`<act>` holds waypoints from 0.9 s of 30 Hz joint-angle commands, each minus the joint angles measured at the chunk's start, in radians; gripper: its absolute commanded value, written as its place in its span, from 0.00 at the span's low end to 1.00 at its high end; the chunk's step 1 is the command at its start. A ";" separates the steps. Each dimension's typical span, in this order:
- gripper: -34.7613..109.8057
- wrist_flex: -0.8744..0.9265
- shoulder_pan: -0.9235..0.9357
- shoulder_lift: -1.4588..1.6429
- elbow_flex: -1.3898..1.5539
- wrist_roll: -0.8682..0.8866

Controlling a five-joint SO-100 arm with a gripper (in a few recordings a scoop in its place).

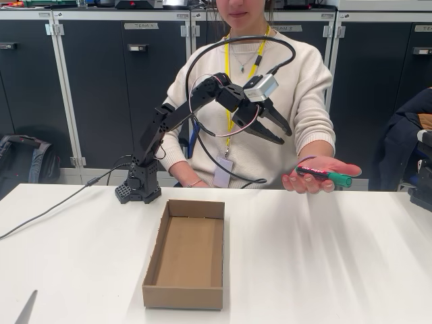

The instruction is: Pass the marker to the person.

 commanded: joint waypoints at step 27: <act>0.29 -0.377 0.620 0.284 0.454 -0.087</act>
